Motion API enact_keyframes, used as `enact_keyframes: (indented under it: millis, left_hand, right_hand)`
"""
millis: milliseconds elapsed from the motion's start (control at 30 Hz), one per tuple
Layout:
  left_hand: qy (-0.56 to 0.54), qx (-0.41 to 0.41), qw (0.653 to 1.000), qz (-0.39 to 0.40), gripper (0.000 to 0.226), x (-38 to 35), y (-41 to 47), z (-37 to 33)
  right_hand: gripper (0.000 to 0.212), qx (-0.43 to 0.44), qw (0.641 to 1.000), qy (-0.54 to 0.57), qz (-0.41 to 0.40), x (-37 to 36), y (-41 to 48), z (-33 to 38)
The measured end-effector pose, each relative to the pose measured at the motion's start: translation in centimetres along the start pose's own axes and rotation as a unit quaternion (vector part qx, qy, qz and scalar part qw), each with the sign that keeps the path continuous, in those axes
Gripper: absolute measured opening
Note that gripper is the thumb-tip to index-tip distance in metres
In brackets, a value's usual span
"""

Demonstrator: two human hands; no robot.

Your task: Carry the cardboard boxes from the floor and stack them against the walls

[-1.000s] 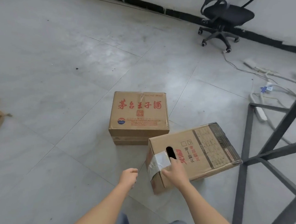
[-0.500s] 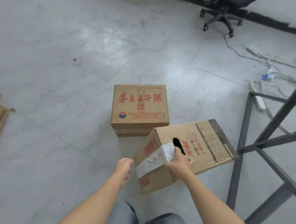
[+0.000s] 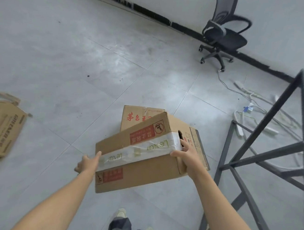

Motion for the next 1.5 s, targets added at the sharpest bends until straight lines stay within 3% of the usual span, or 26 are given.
enact_keyframes:
  millis: [67, 233, 367, 500, 667, 800, 900, 933, 1100, 1300, 1500]
  left_hand:
    - [-0.026, -0.001, 0.999, 0.019, 0.075, 2.4, 0.5, 0.4]
    - [-0.21, -0.038, 0.964, 0.16, 0.057, 4.5, 0.0, 0.3]
    - [-0.284, -0.077, 0.941, 0.168, 0.045, 6.9, -0.8, -1.2]
    - [-0.269, -0.1, 0.943, 0.165, 0.06, 8.9, -0.6, -1.4]
    - [-0.278, -0.132, 0.945, 0.108, 0.042, 11.9, -2.9, -2.3]
    - [-0.31, -0.147, 0.937, 0.059, 0.041, 14.6, -3.6, -2.6]
    - [-0.343, -0.133, 0.93, 0.012, 0.051, 16.8, -4.6, -1.6]
    - [-0.352, -0.13, 0.927, -0.003, 0.055, 17.2, -5.1, -1.2]
    - [-0.4, -0.127, 0.904, -0.079, 0.04, 18.7, -9.7, 1.0]
    - [-0.475, -0.12, 0.834, -0.254, 0.03, 19.4, -20.6, 8.1]
    - [-0.529, -0.074, 0.722, -0.439, 0.037, 17.0, -33.4, 19.7]
  right_hand:
    - [0.049, 0.034, 0.999, 0.027, 0.031, 0.0, -1.3, 2.7]
    - [0.063, 0.068, 0.994, 0.046, 0.07, -0.1, -2.3, 5.0]
    - [0.064, 0.076, 0.993, 0.045, 0.083, -0.7, -1.5, 6.6]
    - [0.056, 0.077, 0.992, 0.051, 0.09, -0.7, 0.2, 8.4]
    - [0.064, 0.054, 0.99, 0.044, 0.124, -1.7, 2.9, 10.6]
    - [0.046, 0.021, 0.986, 0.019, 0.163, -3.1, 5.7, 12.6]
    - [0.077, 0.0, 0.984, -0.057, 0.167, -3.6, 9.2, 13.5]
    - [0.076, -0.004, 0.981, -0.075, 0.176, -4.1, 10.0, 14.1]
    - [0.045, -0.011, 0.961, -0.154, 0.231, -9.6, 10.9, 18.5]
    - [0.039, -0.004, 0.904, -0.24, 0.354, -20.9, 11.5, 19.8]
    - [0.033, 0.011, 0.818, -0.284, 0.501, -36.2, 4.5, 15.2]
Point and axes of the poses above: each hand's wrist, its own y-axis towards the middle knuckle, its own x-axis out of the back of the hand, z = x × y, the point moved 6 cm from there along y, towards the middle knuckle, and after that the axes turned 15 degrees about z, right-handed, at the moved point
